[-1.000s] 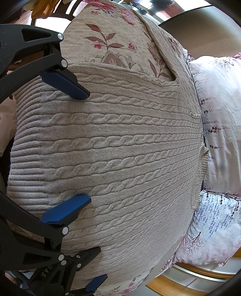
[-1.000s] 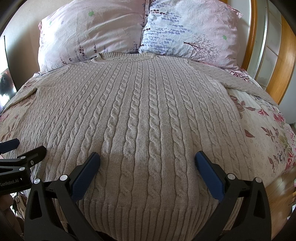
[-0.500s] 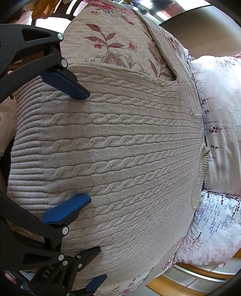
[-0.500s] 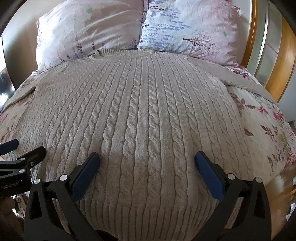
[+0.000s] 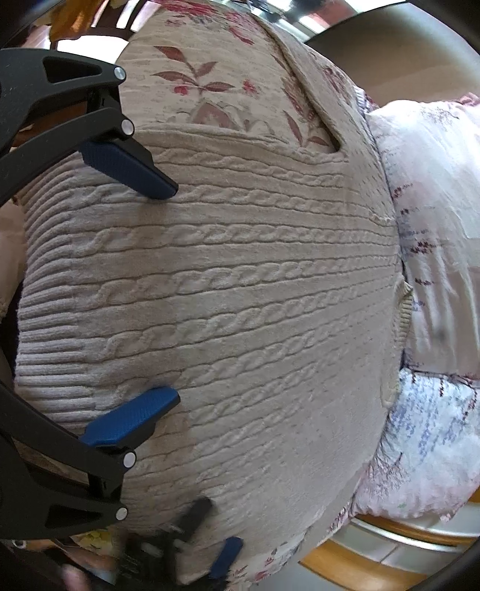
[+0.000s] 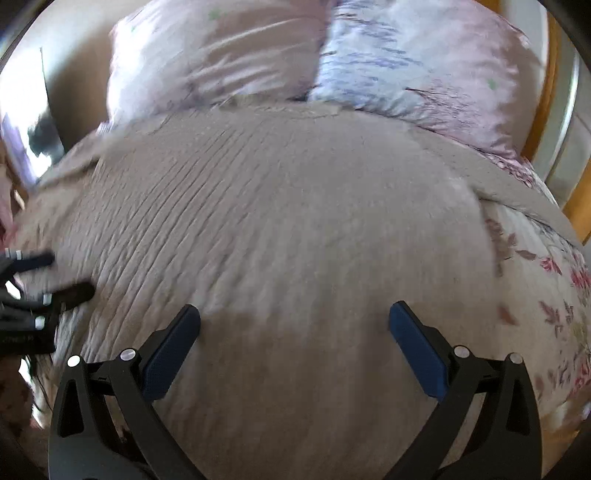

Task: Fold small clothes
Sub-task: 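Reach the right gripper to the sweater's sleeve cuff and close on it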

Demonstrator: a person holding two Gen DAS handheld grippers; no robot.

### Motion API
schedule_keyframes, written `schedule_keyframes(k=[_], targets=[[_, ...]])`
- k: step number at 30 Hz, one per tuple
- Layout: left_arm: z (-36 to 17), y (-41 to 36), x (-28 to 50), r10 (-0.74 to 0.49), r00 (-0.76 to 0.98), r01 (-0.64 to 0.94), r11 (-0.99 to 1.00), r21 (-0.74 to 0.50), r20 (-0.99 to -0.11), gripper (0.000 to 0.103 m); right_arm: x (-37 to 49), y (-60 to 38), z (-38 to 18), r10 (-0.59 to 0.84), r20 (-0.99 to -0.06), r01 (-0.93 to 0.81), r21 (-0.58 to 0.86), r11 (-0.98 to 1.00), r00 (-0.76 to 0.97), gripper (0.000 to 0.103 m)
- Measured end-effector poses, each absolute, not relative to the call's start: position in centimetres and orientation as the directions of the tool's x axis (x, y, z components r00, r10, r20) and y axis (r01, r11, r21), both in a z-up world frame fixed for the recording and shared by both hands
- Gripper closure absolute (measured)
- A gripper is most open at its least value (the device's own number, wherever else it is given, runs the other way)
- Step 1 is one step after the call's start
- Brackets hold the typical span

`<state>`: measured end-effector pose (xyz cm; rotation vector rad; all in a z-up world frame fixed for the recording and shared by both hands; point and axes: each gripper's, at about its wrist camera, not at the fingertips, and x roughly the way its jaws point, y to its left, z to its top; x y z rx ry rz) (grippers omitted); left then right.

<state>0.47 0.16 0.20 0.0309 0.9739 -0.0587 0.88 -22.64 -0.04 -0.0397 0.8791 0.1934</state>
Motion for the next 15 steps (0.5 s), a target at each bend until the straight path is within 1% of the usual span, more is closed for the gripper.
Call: schedule_keyframes(k=[3, 4, 7, 9, 10, 11, 12, 13, 14, 15], targets=[[0.9, 0.6, 0.9, -0.090, 0.604, 0.086, 0.995, -0.048, -0.792, 0.002, 2.7, -28.3, 2.5, 0.157, -0.702, -0.053, 0.168, 0.984, 0.695, 0.001], [1.3, 0.8, 1.0, -0.108, 0.623, 0.092, 0.994, -0.064, -0.775, 0.002, 3.5, -31.1, 3.4, 0.140, -0.679, 0.019, 0.221, 0.975, 0.721, 0.001], [2.6, 1.0, 1.8, -0.141, 0.679, 0.124, 0.989, -0.077, -0.720, 0.002, 5.8, -38.4, 4.4, 0.071, -0.666, 0.209, 0.331, 0.920, 0.742, 0.002], [3.6, 1.0, 2.7, -0.151, 0.700, 0.144, 0.987, -0.069, -0.698, 0.002, 7.0, -42.7, 4.3, 0.059, -0.666, 0.300, 0.411, 0.861, 0.744, 0.012], [4.0, 1.0, 3.3, -0.150, 0.703, 0.148, 0.987, -0.064, -0.695, 0.002, 7.6, -45.1, 3.9, 0.051, -0.677, 0.360, 0.452, 0.816, 0.734, 0.021], [4.4, 1.1, 4.1, -0.154, 0.702, 0.153, 0.986, -0.064, -0.695, 0.002, 8.1, -47.1, 3.4, 0.049, -0.689, 0.413, 0.487, 0.770, 0.723, 0.026], [4.7, 1.2, 4.6, -0.159, 0.703, 0.157, 0.985, -0.066, -0.693, 0.002, 8.5, -49.0, 2.7, 0.055, -0.699, 0.459, 0.524, 0.718, 0.713, 0.029], [5.0, 1.3, 5.1, -0.163, 0.705, 0.158, 0.985, -0.070, -0.691, 0.002, 9.0, -50.3, 2.1, 0.065, -0.707, 0.488, 0.549, 0.678, 0.705, 0.034], [5.4, 1.6, 6.0, -0.164, 0.708, 0.155, 0.985, -0.076, -0.687, 0.002, 9.3, -51.3, 1.5, 0.078, -0.713, 0.510, 0.569, 0.645, 0.697, 0.038], [5.5, 1.7, 6.4, -0.165, 0.708, 0.153, 0.985, -0.079, -0.687, 0.002, 9.7, -52.3, 0.8, 0.089, -0.718, 0.531, 0.585, 0.613, 0.690, 0.040]])
